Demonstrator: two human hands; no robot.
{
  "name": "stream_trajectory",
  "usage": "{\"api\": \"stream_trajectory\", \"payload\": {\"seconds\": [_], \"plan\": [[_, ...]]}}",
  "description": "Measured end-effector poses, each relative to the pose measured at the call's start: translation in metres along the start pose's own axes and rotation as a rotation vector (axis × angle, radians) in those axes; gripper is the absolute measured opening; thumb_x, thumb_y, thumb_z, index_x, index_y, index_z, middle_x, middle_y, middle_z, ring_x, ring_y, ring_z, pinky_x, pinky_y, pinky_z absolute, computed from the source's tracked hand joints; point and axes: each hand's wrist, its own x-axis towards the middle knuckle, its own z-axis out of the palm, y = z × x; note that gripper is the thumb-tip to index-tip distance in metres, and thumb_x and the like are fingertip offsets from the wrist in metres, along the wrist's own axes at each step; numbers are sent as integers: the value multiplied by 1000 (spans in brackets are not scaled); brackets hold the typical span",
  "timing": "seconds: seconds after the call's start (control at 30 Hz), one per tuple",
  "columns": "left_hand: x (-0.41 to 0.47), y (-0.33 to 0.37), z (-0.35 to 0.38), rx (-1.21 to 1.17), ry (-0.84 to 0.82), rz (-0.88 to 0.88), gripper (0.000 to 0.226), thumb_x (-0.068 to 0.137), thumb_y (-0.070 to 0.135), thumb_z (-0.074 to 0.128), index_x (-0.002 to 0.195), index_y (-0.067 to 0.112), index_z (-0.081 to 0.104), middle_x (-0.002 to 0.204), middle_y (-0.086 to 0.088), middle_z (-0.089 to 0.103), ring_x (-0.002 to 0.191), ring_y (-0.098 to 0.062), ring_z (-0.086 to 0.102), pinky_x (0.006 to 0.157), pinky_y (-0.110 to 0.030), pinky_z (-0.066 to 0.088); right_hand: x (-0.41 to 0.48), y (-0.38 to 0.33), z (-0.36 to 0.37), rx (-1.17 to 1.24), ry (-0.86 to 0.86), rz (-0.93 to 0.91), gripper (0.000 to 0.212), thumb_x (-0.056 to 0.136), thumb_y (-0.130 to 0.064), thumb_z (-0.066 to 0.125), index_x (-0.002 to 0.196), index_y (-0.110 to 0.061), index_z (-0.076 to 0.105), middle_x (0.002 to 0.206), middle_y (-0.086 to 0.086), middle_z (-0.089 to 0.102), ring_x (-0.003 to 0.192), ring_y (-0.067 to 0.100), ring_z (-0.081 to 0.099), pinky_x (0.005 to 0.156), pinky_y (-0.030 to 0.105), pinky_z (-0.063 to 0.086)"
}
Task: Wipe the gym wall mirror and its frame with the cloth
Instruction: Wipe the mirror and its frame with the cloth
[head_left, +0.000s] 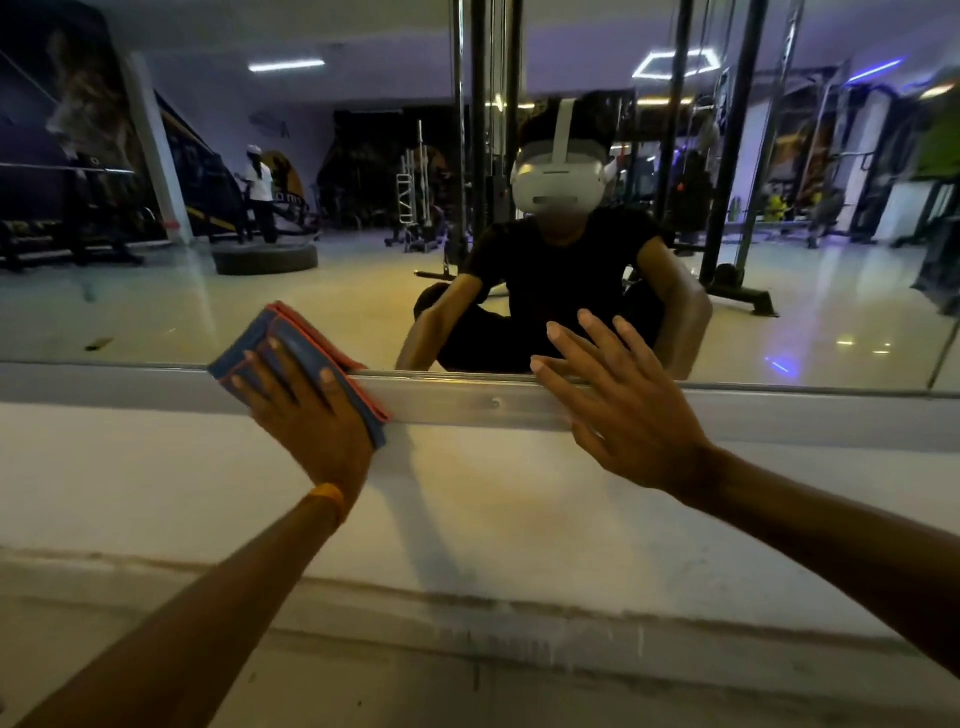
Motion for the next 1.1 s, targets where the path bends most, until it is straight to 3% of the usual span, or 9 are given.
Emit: {"api": "stream_trajectory", "payload": {"seconds": [0.13, 0.23, 0.3, 0.47, 0.63, 0.73, 0.9, 1.0, 1.1], "plan": [[-68, 46, 13, -53, -171, 163, 66, 111, 46, 21, 165, 11, 9, 173, -14, -2, 160, -35, -7, 128, -51, -5, 21, -24, -1, -2, -5, -112, 58, 102, -39, 48, 156, -20, 42, 167, 16, 28, 157, 39, 16, 125, 62, 15], [-45, 32, 15, -92, -122, 87, 67, 110, 50, 17, 165, 11, 11, 173, -15, 2, 159, -34, -8, 128, -55, -1, 34, -36, 4, 5, -7, -122, 58, 102, -38, 45, 157, -20, 41, 167, 16, 28, 157, 38, 17, 127, 59, 11], [-5, -2, 6, -57, -45, 1, 66, 110, 45, 20, 164, 8, 15, 172, -19, 8, 158, -40, -1, 128, -53, -2, 39, -39, 6, 11, -29, -118, 59, 103, -39, 45, 158, -20, 39, 168, 16, 26, 158, 37, 15, 127, 59, 11], [58, -88, -20, 24, 40, 22, 59, 113, 30, 32, 162, 1, 20, 169, -26, 14, 155, -51, 8, 122, -25, -19, 59, -57, 7, 16, 3, -185, 57, 101, -40, 50, 153, -18, 47, 165, 17, 32, 155, 38, 23, 125, 61, 19], [-3, -24, -12, -59, -124, 103, 64, 111, 44, 20, 165, 10, 8, 172, -17, 0, 159, -40, -3, 128, -50, -6, 73, -60, 12, -23, -8, -207, 60, 102, -42, 46, 157, -22, 40, 167, 16, 27, 156, 38, 19, 126, 59, 19], [-32, 1, -5, -94, -198, 212, 66, 110, 53, 16, 165, 19, 2, 172, -10, -7, 159, -33, -9, 127, -45, -12, 70, -61, 11, -26, 8, -190, 60, 101, -41, 47, 157, -21, 40, 166, 18, 29, 155, 39, 23, 125, 57, 18], [51, -69, -14, 35, -1, 25, 63, 111, 41, 23, 162, 4, 21, 169, -24, 16, 155, -50, 8, 126, -47, -3, 71, -65, 10, -31, -39, -163, 61, 103, -41, 48, 160, -22, 36, 168, 17, 24, 157, 38, 17, 125, 59, 19], [86, -111, -29, 56, 10, -14, 61, 112, 37, 25, 162, 3, 21, 168, -25, 16, 154, -53, 9, 124, -34, -14, 82, -76, 10, -35, -42, -172, 63, 101, -41, 53, 159, -22, 37, 167, 17, 27, 156, 38, 20, 125, 58, 21], [68, -94, -30, 19, -53, -55, 62, 112, 37, 25, 163, 5, 16, 170, -24, 10, 156, -50, 4, 126, -52, -1, 84, -79, 12, -27, -31, -164, 61, 103, -41, 51, 159, -23, 37, 167, 17, 27, 156, 38, 20, 125, 57, 20]]}}
